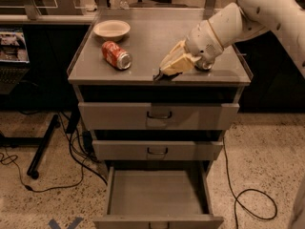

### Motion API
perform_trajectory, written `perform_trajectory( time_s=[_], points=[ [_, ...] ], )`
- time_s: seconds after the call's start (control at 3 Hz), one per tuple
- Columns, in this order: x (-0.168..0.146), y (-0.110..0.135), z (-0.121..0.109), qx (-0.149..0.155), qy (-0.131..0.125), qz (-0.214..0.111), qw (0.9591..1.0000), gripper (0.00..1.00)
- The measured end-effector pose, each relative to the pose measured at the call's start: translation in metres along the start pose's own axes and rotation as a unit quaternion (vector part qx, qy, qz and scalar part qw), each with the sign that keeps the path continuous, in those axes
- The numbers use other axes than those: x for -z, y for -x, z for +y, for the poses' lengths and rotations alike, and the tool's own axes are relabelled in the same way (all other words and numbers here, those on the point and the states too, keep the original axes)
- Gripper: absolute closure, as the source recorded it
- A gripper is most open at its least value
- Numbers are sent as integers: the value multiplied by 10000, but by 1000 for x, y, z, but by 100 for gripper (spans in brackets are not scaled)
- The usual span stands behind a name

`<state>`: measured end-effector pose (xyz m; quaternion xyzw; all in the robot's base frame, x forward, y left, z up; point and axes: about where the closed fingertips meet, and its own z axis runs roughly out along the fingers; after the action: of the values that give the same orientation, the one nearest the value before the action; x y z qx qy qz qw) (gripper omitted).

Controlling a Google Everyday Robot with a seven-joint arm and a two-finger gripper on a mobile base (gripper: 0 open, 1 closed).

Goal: Place rxbar blueberry into bottom drawer

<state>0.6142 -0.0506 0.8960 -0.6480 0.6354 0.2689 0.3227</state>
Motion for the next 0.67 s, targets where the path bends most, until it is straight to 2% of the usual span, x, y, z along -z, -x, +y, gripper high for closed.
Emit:
perform_trajectory(
  time_s=[0.67],
  points=[
    [15, -9, 51, 202, 758, -356, 9963, 100]
  ],
)
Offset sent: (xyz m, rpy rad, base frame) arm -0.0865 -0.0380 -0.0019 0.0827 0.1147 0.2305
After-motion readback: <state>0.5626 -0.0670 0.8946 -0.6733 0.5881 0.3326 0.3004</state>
